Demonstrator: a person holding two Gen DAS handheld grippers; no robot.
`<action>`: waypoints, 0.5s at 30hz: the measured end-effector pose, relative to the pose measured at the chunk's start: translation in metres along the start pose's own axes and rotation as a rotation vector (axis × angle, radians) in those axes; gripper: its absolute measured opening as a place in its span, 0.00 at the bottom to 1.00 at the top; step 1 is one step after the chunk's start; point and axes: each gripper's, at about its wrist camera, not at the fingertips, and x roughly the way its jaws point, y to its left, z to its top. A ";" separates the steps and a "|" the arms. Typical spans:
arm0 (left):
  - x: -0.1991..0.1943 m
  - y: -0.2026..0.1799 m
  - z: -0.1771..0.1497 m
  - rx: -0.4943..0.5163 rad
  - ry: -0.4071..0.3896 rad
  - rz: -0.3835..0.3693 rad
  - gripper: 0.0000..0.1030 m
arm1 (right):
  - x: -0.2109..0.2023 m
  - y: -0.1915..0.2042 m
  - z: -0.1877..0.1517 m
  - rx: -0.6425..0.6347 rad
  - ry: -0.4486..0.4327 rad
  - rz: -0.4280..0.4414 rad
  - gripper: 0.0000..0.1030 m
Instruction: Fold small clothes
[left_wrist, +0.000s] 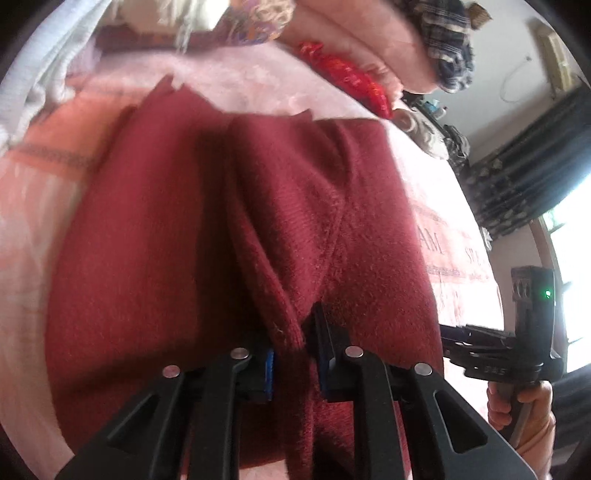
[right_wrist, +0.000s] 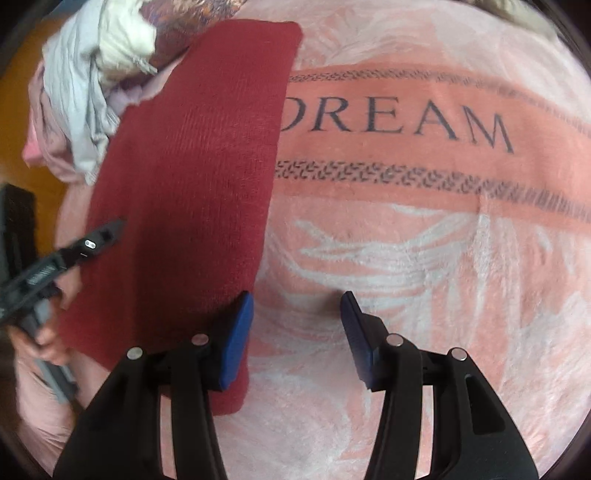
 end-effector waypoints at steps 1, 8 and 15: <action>-0.001 -0.002 0.000 0.007 -0.005 -0.001 0.19 | 0.000 0.004 0.002 -0.011 -0.005 -0.024 0.49; 0.002 0.001 -0.003 -0.062 0.019 -0.012 0.41 | 0.007 0.011 0.001 -0.033 -0.010 -0.067 0.48; 0.005 -0.011 -0.008 -0.046 0.017 0.015 0.28 | 0.005 0.011 0.001 -0.032 -0.008 -0.074 0.46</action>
